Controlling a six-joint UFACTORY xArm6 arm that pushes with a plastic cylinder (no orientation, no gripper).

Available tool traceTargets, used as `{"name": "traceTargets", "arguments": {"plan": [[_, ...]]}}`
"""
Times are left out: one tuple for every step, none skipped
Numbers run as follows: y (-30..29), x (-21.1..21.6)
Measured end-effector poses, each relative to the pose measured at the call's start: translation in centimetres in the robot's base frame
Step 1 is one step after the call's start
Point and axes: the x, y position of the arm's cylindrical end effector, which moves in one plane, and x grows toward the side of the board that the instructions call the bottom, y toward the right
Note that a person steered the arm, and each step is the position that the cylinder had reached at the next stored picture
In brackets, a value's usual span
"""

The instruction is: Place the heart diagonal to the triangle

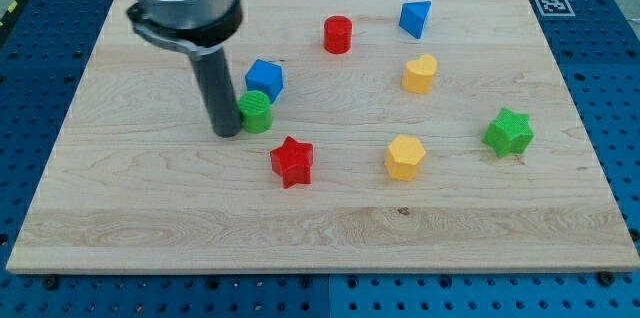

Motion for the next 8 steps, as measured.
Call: {"name": "traceTargets", "arguments": {"plan": [[2.6,-1.1],[4.3,-1.7],[7.5,-2.1],[10.6,-3.6],[11.7,-3.8],[12.6,-3.8],[16.2,-4.3],[19.1,-5.8]]}}
